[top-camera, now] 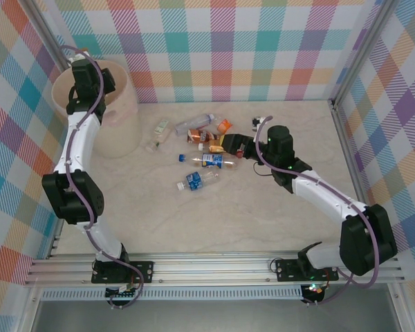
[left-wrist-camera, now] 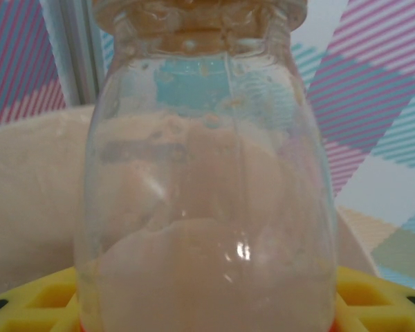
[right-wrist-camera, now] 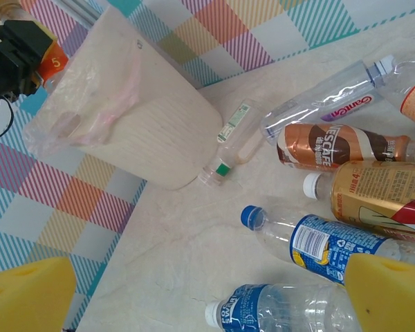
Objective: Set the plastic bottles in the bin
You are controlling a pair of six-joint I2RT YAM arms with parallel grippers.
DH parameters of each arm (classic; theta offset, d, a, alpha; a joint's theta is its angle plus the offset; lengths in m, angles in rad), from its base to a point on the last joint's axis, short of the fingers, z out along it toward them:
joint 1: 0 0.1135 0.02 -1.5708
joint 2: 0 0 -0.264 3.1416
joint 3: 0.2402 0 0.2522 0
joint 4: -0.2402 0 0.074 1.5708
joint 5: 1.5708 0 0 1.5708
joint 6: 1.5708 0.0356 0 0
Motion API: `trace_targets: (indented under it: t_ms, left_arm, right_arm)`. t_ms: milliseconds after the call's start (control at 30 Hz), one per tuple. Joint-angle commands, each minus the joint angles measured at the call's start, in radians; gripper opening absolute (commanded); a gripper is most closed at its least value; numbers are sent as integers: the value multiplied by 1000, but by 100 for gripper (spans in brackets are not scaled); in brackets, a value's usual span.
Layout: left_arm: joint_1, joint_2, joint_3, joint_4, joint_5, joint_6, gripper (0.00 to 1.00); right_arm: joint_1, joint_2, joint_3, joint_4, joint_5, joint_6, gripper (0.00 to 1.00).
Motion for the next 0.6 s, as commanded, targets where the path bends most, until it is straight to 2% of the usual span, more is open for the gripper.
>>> trace_targets:
  t_ms: [0,133,300,433,567]
  left_arm:
    - [7,22,76,-102,105,-25,57]
    - [7,40,111,-142,201,-61,64]
    - [7,37,154,-174,250,-77,82]
    - [6,24,174,-202,269,-81,88]
    - [3,-11,167,-220,352,-105,96]
  right_arm:
    - [0,8,34,-8,-1,10,100]
    - [-1,5,31,-14,4,8,100]
    - [-1,1,31,-21,6,6,100]
    - [-1,6,31,-22,9,7,100]
    - [-1,16,28,-29,40,19,100]
